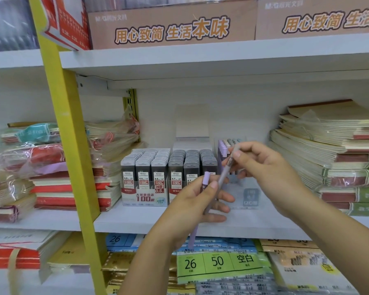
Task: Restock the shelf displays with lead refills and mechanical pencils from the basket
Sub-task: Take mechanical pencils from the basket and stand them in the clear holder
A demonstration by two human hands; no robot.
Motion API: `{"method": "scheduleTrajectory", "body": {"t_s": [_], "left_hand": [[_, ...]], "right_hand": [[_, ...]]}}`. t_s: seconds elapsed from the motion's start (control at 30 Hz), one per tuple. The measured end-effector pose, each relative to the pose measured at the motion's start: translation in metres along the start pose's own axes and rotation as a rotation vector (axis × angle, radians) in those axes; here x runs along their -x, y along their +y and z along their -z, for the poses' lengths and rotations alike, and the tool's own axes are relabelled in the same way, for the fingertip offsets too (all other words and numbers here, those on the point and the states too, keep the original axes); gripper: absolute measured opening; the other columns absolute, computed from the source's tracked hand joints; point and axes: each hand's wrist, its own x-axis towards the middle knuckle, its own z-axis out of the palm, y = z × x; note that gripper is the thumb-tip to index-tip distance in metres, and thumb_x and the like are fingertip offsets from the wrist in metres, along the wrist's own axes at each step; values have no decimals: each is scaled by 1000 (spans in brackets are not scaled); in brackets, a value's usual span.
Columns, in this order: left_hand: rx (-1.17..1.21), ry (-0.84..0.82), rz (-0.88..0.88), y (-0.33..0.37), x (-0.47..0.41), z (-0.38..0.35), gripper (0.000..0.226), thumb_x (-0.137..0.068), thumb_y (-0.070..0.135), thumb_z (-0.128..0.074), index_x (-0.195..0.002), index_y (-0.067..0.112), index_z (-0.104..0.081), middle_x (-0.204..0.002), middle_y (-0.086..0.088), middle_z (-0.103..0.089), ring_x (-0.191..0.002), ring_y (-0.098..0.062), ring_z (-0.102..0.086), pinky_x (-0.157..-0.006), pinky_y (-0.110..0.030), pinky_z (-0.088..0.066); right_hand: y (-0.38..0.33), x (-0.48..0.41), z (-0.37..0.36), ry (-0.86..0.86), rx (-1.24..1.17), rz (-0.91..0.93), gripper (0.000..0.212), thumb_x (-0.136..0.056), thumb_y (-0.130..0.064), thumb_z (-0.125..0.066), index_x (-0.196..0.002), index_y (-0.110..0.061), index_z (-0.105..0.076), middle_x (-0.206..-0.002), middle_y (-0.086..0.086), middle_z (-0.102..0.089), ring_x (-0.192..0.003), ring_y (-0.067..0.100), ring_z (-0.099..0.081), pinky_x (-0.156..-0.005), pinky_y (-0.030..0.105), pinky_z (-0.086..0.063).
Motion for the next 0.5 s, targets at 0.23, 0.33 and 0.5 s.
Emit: {"method": "scheduleTrajectory", "body": {"t_s": [0.23,0.33,0.5], "left_hand": [[-139,67,9,-5,-3,0,23,-105,37,-45,-110,29,-66,-78,6,-63,-49,-5,-33,-44,-18,-28],[-137,111,3,-7,-6,2,24,-105,40,-45,-105,31,-66,-70,13,-62,-47,-3,-33,-44,-17,-30],[-87,168,18,-15,-11,10,25,-106,34,-44,-107,37,-69,-75,8,-63,-53,-7,-35,-47,-19,-33]], "right_hand": [[-9,-9,15,-14,-36,31,13,-94,-5,-57,-104,-11,-61,-85,6,-75,-73,18,-71,-59,23,-57],[-16,-20,29,146,-57,163,13,-95,-3,-55,-99,-16,-58,-84,6,-75,-75,19,-72,-57,22,-55],[-15,-35,50,145,230,285,25,-95,-6,-56,-95,-31,-55,-85,3,-72,-81,15,-70,-66,29,-54]]}}
